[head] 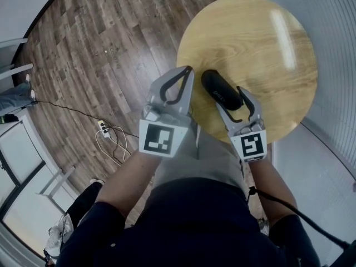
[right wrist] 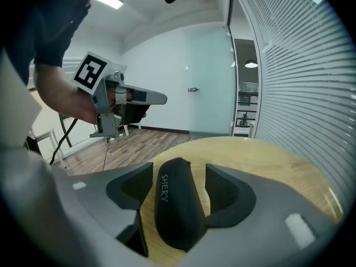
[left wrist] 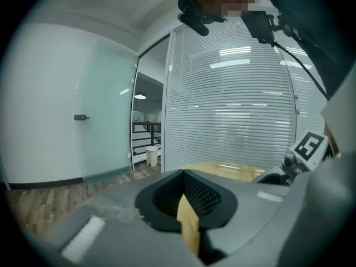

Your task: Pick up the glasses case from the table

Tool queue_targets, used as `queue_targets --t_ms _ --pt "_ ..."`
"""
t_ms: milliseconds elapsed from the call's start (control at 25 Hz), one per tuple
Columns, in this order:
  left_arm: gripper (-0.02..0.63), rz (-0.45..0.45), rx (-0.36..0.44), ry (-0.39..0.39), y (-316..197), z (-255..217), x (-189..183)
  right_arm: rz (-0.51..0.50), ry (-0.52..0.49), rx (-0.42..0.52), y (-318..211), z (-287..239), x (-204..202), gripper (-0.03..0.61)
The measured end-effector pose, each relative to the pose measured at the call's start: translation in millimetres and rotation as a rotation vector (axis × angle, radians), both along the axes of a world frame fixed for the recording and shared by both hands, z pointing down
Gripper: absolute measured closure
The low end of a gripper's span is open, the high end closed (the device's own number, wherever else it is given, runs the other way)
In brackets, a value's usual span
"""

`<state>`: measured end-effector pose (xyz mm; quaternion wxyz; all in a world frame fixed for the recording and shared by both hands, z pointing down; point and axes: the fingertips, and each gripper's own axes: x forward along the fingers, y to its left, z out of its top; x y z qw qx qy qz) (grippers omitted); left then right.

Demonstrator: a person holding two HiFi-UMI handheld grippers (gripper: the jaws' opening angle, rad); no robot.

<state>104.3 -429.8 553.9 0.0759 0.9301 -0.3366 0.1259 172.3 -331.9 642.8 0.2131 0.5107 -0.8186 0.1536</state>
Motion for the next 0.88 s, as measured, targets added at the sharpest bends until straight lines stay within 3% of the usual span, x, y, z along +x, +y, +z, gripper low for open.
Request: queue_targets --t_ms 200,520,640,880 --pt "0.611 -0.02 0.001 -0.02 -16.6 21.9 -3.6 -0.045 0.074 -0.044 2.0 28.1 -2.4 0.215" --pt "0.611 -0.026 -0.009 -0.024 -27.6 34.1 -8.2 -0.052 0.082 -0.098 -4.4 54.7 -5.3 0.206" --pt "0.611 -0.032 -0.021 -0.01 -26.9 40.3 -7.8 -0.069 0.126 -0.14 -1.7 68.5 -6.8 0.198" --pt "0.611 -0.043 -0.02 -0.002 -37.4 40.4 -9.7 -0.064 0.12 -0.247 -2.1 91.1 -8.9 0.196"
